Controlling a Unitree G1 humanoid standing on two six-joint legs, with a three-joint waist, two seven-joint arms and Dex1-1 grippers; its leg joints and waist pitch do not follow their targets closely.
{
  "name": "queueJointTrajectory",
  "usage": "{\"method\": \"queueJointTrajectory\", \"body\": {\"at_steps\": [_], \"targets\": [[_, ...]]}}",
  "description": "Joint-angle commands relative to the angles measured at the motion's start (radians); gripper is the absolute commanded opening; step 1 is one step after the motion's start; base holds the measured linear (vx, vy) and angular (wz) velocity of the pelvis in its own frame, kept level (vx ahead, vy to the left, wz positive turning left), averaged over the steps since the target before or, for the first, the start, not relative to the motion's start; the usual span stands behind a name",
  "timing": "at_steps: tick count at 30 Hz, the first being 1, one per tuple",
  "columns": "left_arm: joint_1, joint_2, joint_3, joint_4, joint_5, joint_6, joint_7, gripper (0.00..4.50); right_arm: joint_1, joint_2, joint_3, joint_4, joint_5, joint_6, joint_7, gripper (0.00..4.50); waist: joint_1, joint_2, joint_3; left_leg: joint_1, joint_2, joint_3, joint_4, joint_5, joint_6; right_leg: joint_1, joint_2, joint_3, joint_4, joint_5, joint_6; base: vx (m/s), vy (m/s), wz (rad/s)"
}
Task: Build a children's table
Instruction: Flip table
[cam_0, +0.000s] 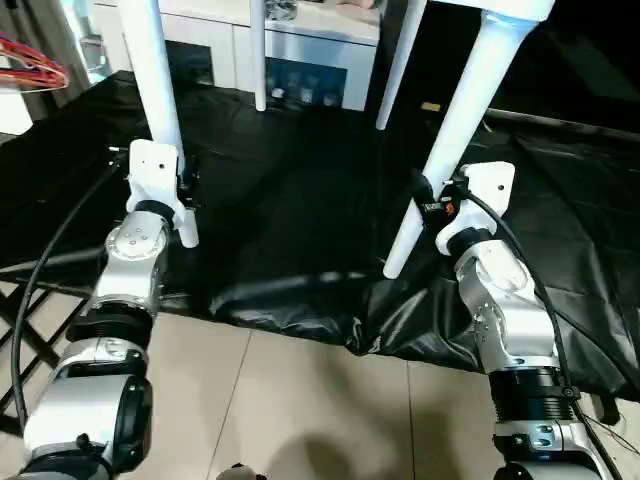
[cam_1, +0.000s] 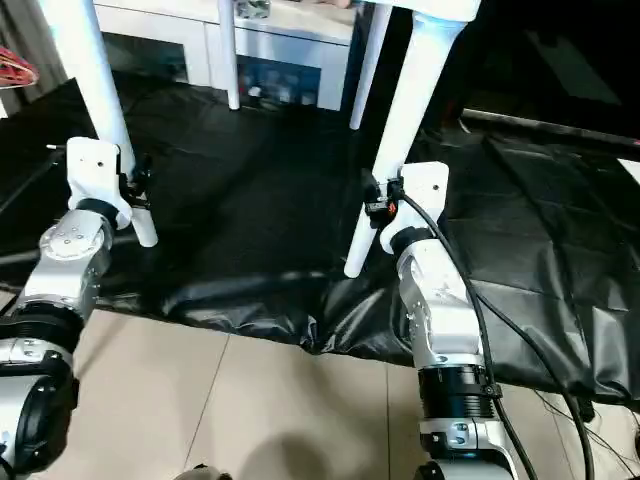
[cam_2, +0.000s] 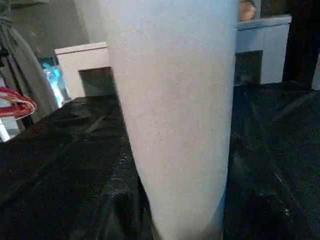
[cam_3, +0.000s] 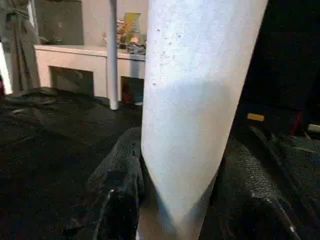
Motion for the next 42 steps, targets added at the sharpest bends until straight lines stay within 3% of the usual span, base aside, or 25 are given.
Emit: {"method": "queueJointTrajectory", "body": {"at_steps": [1,3,7,10,13,15,16,18,20,21,22,24,27,28,30,34,35,36,38,40,42], "targets": [[0.014,-0.039,-0.101,0.038,0.068,0.008,-0.079,2.39,-0.001,0.026,0.078,0.022,0.021,0.028,0.06,2.29,-0.02,0.036,-0.054,0.065,0.082,-0.066,-0.108,-0.585,-0.169,-0.023,-0.102,0.063,-0.095,-0.346,-0.106,0.0,0.0,0.0],[0.048,-0.024,-0.091,0.003,0.058,-0.016,-0.077,2.64,-0.009,0.032,0.068,0.028,0.032,0.022,0.054,2.46,-0.023,0.029,-0.056,0.061,0.082,-0.064,-0.106,-0.553,-0.159,-0.02,-0.105,0.064,-0.09,-0.325,-0.121,0.0,0.0,0.0],[0.115,-0.005,-0.067,-0.091,0.028,-0.02,-0.076,3.05,0.003,0.037,0.069,0.002,0.029,0.034,0.04,2.85,-0.023,0.033,-0.063,0.049,0.083,-0.056,-0.107,-0.433,-0.132,-0.006,-0.102,0.063,-0.076,-0.2,-0.147,0.0,0.0,0.0],[0.139,-0.001,-0.057,-0.132,0.013,-0.017,-0.076,3.21,0.011,0.04,0.066,-0.018,0.037,0.051,0.038,3.13,-0.017,0.035,-0.073,0.047,0.08,-0.045,-0.097,-0.27,-0.091,0.005,-0.095,0.059,-0.055,0.006,-0.173,0.055,-0.018,-0.01],[0.281,0.004,-0.026,-0.394,-0.037,0.062,-0.091,3.45,0.055,0.037,0.051,-0.107,0.063,0.102,0.033,3.28,-0.015,0.034,-0.074,0.037,0.083,-0.044,-0.092,-0.169,-0.047,0.019,-0.095,0.055,-0.039,0.138,-0.195,0.0,0.0,0.0],[0.353,0.005,-0.015,-0.519,-0.051,0.106,-0.087,3.72,0.085,0.028,0.048,-0.156,0.078,0.126,0.035,3.57,-0.014,0.036,-0.078,0.039,0.086,-0.042,-0.085,-0.119,-0.024,0.022,-0.092,0.052,-0.032,0.2,-0.205,0.026,0.0,-0.02],[0.391,0.002,-0.008,-0.58,-0.06,0.126,-0.085,3.72,0.108,0.021,0.048,-0.183,0.081,0.136,0.035,3.57,-0.014,0.036,-0.076,0.043,0.078,-0.036,-0.08,-0.121,-0.012,0.016,-0.086,0.054,-0.036,0.192,-0.206,0.0,0.0,0.0],[0.419,0.0,-0.004,-0.626,-0.066,0.138,-0.083,3.97,0.125,0.015,0.044,-0.206,0.088,0.144,0.038,3.71,-0.012,0.036,-0.072,0.04,0.081,-0.037,-0.085,-0.153,-0.014,0.02,-0.09,0.056,-0.043,0.135,-0.203,0.0,0.0,0.0],[0.444,-0.001,-0.001,-0.665,-0.072,0.149,-0.081,4.09,0.141,0.011,0.042,-0.226,0.095,0.153,0.042,3.73,-0.013,0.037,-0.066,0.041,0.082,-0.039,-0.091,-0.211,-0.034,0.018,-0.087,0.058,-0.052,0.044,-0.191,0.0,0.0,0.0],[0.526,-0.011,0.027,-0.782,-0.107,0.173,-0.062,4.09,0.202,-0.006,0.038,-0.302,0.135,0.188,0.072,3.73,-0.014,0.046,-0.062,0.045,0.084,-0.041,-0.097,-0.268,-0.061,0.014,-0.085,0.058,-0.058,-0.029,-0.178,0.0,0.0,0.0],[0.548,-0.016,0.037,-0.811,-0.124,0.176,-0.061,4.09,0.219,-0.01,0.035,-0.32,0.146,0.19,0.082,3.73,-0.015,0.039,-0.058,0.041,0.09,-0.045,-0.103,-0.299,-0.073,0.019,-0.087,0.06,-0.061,-0.06,-0.17,0.0,0.0,0.0],[0.583,-0.02,0.051,-0.87,-0.134,0.199,-0.052,4.09,0.241,-0.013,0.029,-0.342,0.156,0.194,0.086,3.73,-0.018,0.04,-0.055,0.048,0.084,-0.043,-0.102,-0.356,-0.089,0.009,-0.083,0.061,-0.068,-0.137,-0.162,0.0,0.0,0.0],[0.62,-0.023,0.068,-0.914,-0.137,0.217,-0.047,4.09,0.273,-0.02,0.022,-0.364,0.165,0.192,0.085,3.73,-0.018,0.033,-0.05,0.047,0.08,-0.044,-0.102,-0.395,-0.095,0.003,-0.086,0.065,-0.083,-0.256,-0.133,0.0,0.0,0.0],[0.635,-0.023,0.072,-0.925,-0.143,0.215,-0.053,4.09,0.289,-0.024,0.019,-0.375,0.168,0.189,0.088,3.73,-0.016,0.036,-0.048,0.046,0.081,-0.047,-0.103,-0.39,-0.092,0.003,-0.089,0.067,-0.088,-0.284,-0.121,0.0,0.0,0.0],[0.672,-0.023,0.072,-0.96,-0.166,0.222,-0.073,4.09,0.315,-0.035,0.014,-0.402,0.176,0.194,0.098,3.73,-0.016,0.038,-0.045,0.047,0.081,-0.049,-0.105,-0.412,-0.097,-0.001,-0.086,0.066,-0.093,-0.326,-0.105,0.0,0.0,0.0],[0.77,-0.026,0.054,-1.076,-0.243,0.285,-0.133,4.09,0.369,-0.068,0.007,-0.462,0.2,0.216,0.128,3.73,-0.018,0.04,-0.046,0.046,0.081,-0.049,-0.107,-0.429,-0.104,-0.004,-0.08,0.066,-0.092,-0.314,-0.101,0.0,0.0,0.0],[0.837,-0.047,0.033,-1.15,-0.267,0.325,-0.135,4.09,0.406,-0.093,0.003,-0.488,0.206,0.239,0.139,3.73,-0.019,0.048,-0.045,0.048,0.081,-0.049,-0.107,-0.44,-0.108,-0.007,-0.077,0.067,-0.093,-0.301,-0.101,0.0,0.0,0.0],[0.871,-0.08,0.027,-1.194,-0.287,0.353,-0.109,4.09,0.423,-0.105,0.003,-0.498,0.202,0.251,0.141,3.73,-0.016,0.044,-0.043,0.045,0.084,-0.051,-0.109,-0.44,-0.106,-0.002,-0.08,0.067,-0.093,-0.291,-0.105,0.0,0.0,0.0],[0.903,-0.121,0.024,-1.237,-0.307,0.385,-0.072,4.09,0.439,-0.116,0.005,-0.507,0.197,0.263,0.14,3.73,-0.017,0.045,-0.042,0.048,0.083,-0.048,-0.105,-0.459,-0.108,-0.006,-0.08,0.068,-0.095,-0.303,-0.113,0.0,0.0,0.0],[0.916,-0.161,0.024,-1.26,-0.259,0.418,0.005,4.09,0.448,-0.116,0.009,-0.51,0.19,0.269,0.127,3.73,-0.017,0.042,-0.041,0.046,0.077,-0.047,-0.1,-0.458,-0.096,-0.007,-0.08,0.069,-0.103,-0.349,-0.096,0.0,0.0,0.0],[0.934,-0.181,0.007,-1.277,-0.182,0.402,0.057,4.09,0.446,-0.107,0.019,-0.496,0.179,0.266,0.107,3.73,-0.019,0.027,-0.04,0.04,0.075,-0.049,-0.098,-0.432,-0.081,-0.002,-0.083,0.067,-0.11,-0.397,-0.071,0.0,0.0,0.0]]}}
